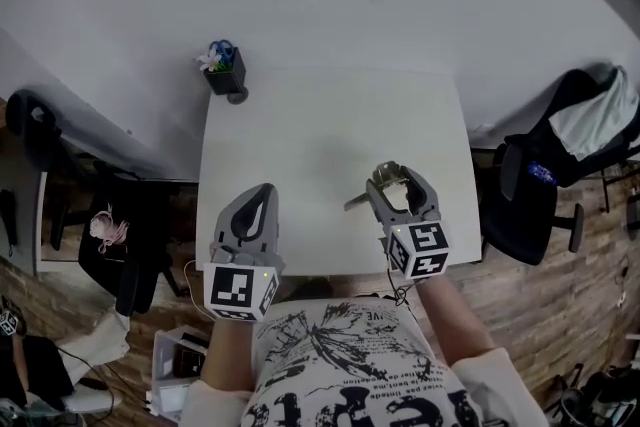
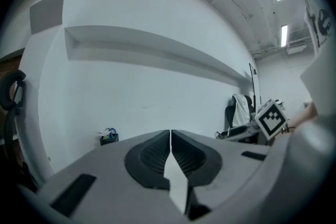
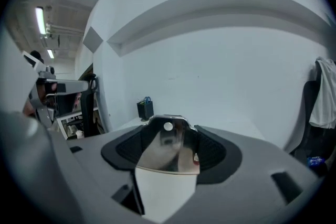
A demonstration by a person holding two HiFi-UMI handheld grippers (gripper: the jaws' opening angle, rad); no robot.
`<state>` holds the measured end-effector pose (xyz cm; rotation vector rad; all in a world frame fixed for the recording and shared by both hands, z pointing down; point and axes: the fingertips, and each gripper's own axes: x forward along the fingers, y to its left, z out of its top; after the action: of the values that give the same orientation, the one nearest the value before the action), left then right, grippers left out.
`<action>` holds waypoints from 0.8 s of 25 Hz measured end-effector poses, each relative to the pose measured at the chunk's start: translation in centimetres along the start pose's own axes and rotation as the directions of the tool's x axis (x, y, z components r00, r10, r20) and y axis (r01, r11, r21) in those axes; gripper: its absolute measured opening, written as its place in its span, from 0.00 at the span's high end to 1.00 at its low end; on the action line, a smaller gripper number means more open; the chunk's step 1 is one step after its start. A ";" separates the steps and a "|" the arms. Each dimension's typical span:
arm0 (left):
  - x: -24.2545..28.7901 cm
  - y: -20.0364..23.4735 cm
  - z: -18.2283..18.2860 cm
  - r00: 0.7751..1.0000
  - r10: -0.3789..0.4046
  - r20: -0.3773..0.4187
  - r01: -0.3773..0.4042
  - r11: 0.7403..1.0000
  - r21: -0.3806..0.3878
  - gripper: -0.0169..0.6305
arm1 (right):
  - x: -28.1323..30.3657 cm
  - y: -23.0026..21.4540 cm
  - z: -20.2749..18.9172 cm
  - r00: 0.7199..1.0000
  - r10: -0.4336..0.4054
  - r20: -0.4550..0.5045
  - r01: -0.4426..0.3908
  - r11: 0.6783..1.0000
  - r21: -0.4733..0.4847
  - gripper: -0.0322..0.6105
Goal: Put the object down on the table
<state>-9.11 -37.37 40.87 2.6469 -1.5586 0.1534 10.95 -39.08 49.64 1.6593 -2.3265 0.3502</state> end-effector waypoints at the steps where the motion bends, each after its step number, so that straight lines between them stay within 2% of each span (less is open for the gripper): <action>1: 0.5 0.7 -0.4 1.000 0.004 0.007 -0.004 1.000 -0.001 0.95 | 1.0 -0.1 -0.6 1.000 -0.005 -0.022 0.005 1.000 -0.002 0.51; 4: 2.0 2.8 -1.7 1.000 0.020 0.021 -0.020 1.000 -0.002 0.95 | 4.2 -0.3 -3.3 0.993 -0.006 -0.116 0.005 1.000 -0.009 0.51; 8: 3.6 3.9 -2.8 1.000 0.006 -0.002 -0.006 1.000 -0.011 0.95 | 7.7 -0.6 -7.2 0.968 0.001 -0.252 -0.002 1.000 -0.004 0.51; 14: 5.4 4.9 -5.4 0.998 -0.015 -0.054 0.013 0.999 -0.036 0.95 | 11.5 -1.0 -11.6 0.927 -0.003 -0.376 0.008 1.000 0.014 0.51; 17: 6.0 5.3 -6.1 0.998 -0.020 -0.065 0.017 0.999 -0.044 0.95 | 12.8 -1.0 -13.5 0.893 -0.011 -0.449 0.012 1.000 0.001 0.51; 20: 6.6 5.6 -6.7 0.995 -0.023 -0.094 0.017 0.998 -0.061 0.95 | 13.4 -1.2 -15.3 0.841 -0.031 -0.540 0.019 0.999 -0.028 0.51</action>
<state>-11.21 -45.07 48.36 2.5686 -1.4833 0.2229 8.97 -46.07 68.65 1.3496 -1.8712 0.6862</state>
